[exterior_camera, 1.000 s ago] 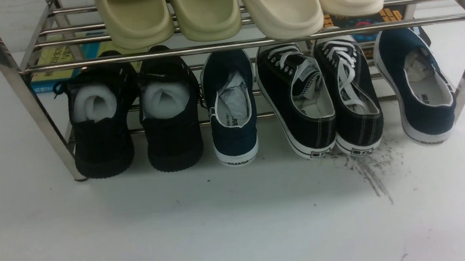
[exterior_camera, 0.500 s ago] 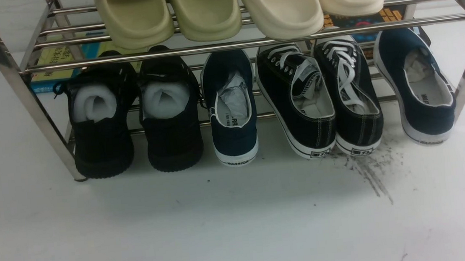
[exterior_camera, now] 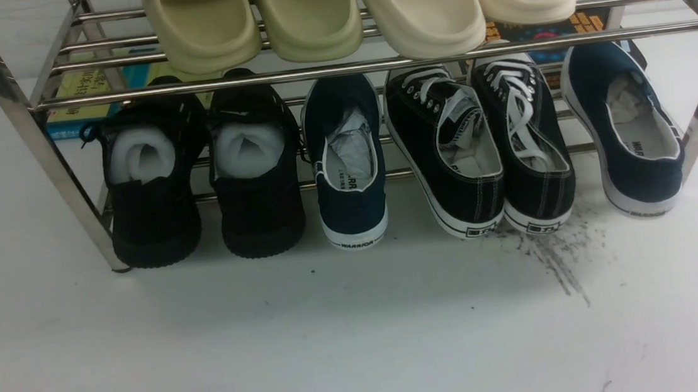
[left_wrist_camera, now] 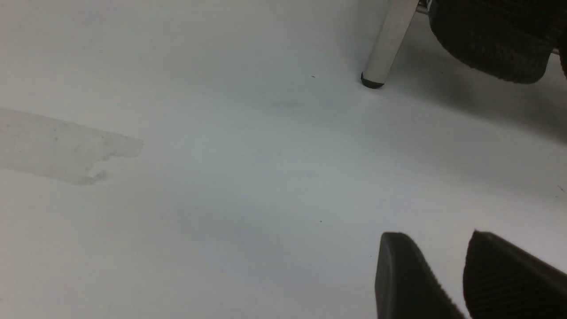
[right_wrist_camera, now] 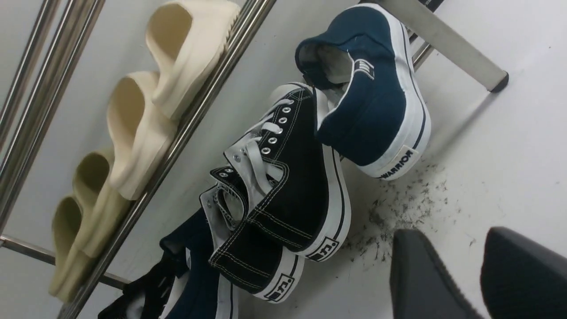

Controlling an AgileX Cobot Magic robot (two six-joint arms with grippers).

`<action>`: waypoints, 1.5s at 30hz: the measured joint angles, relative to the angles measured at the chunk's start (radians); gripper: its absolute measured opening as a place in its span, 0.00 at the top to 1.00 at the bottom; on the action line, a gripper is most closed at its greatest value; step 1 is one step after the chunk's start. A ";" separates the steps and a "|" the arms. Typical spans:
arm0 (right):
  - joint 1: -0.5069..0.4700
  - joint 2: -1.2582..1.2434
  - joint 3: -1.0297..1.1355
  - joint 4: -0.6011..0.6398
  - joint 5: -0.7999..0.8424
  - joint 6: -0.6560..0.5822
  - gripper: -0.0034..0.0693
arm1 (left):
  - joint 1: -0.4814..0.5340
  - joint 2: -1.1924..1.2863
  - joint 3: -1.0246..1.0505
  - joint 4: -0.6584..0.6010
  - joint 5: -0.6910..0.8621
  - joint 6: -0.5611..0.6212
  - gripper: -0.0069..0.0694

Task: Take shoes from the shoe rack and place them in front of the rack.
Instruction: Use the right arm to clamp a shoe on the right side of the shoe rack

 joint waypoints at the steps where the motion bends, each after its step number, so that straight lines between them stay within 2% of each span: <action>1: 0.000 0.000 0.000 0.000 0.000 0.000 0.63 | 0.000 0.000 0.000 0.000 0.000 0.000 0.60; 4: 0.000 0.000 0.000 0.000 0.004 -0.001 0.63 | 0.000 0.000 0.000 0.000 0.000 0.000 0.60; 8: 0.000 0.004 -0.052 -0.034 0.094 -0.045 0.67 | 0.000 0.000 0.000 0.000 0.000 0.000 0.60; 10: 0.000 0.045 -0.164 -0.115 0.196 -0.118 0.76 | 0.000 0.000 0.000 0.000 0.000 0.000 0.60; 12: 0.000 0.079 -0.229 -0.159 0.257 -0.155 0.80 | 0.000 0.000 0.000 0.000 0.000 0.000 0.60; 15: 0.000 0.235 -0.423 -0.291 0.478 -0.268 0.93 | 0.000 0.000 0.000 0.000 0.000 0.000 0.60; 17: 0.000 0.284 -0.473 -0.331 0.550 -0.291 0.95 | 0.000 0.000 0.000 0.000 0.000 0.000 0.60; 19: 0.000 0.453 -0.560 -0.394 0.704 -0.338 0.96 | 0.000 0.000 0.000 0.000 0.000 0.000 0.60; 22: 0.000 0.563 -0.613 -0.400 0.772 -0.369 0.96 | 0.000 0.000 0.000 0.000 0.000 0.000 0.60; 26: 0.000 0.788 -0.708 -0.336 0.828 -0.474 0.95 | 0.000 0.000 0.000 0.000 0.000 0.000 0.60; 28: 0.001 0.935 -0.772 -0.241 0.788 -0.615 0.94 | 0.000 0.000 0.000 0.000 0.000 0.000 0.60; 32: 0.001 1.073 -0.830 -0.110 0.740 -0.734 0.88 | 0.000 0.000 0.000 0.000 0.000 0.000 0.60; 33: 0.001 1.153 -0.877 -0.038 0.729 -0.809 0.84 | 0.000 0.000 0.000 0.000 0.000 0.000 0.60; 34: 0.001 1.161 -0.883 -0.022 0.728 -0.818 0.82 | 0.000 0.000 0.000 0.000 0.000 0.000 0.60; 35: 0.003 1.221 -0.932 0.036 0.725 -0.883 0.77 | 0.000 0.000 0.000 0.000 0.000 0.000 0.60; 36: 0.004 1.228 -0.938 0.042 0.725 -0.891 0.75 | 0.000 0.000 0.000 0.000 0.000 0.000 0.60; 40: 0.013 1.350 -1.087 0.183 0.736 -1.018 0.57 | 0.000 0.000 0.000 0.000 0.000 0.000 0.60; 45: 0.093 1.451 -1.232 0.206 0.751 -1.062 0.52 | 0.000 0.000 0.000 0.000 0.000 0.000 0.60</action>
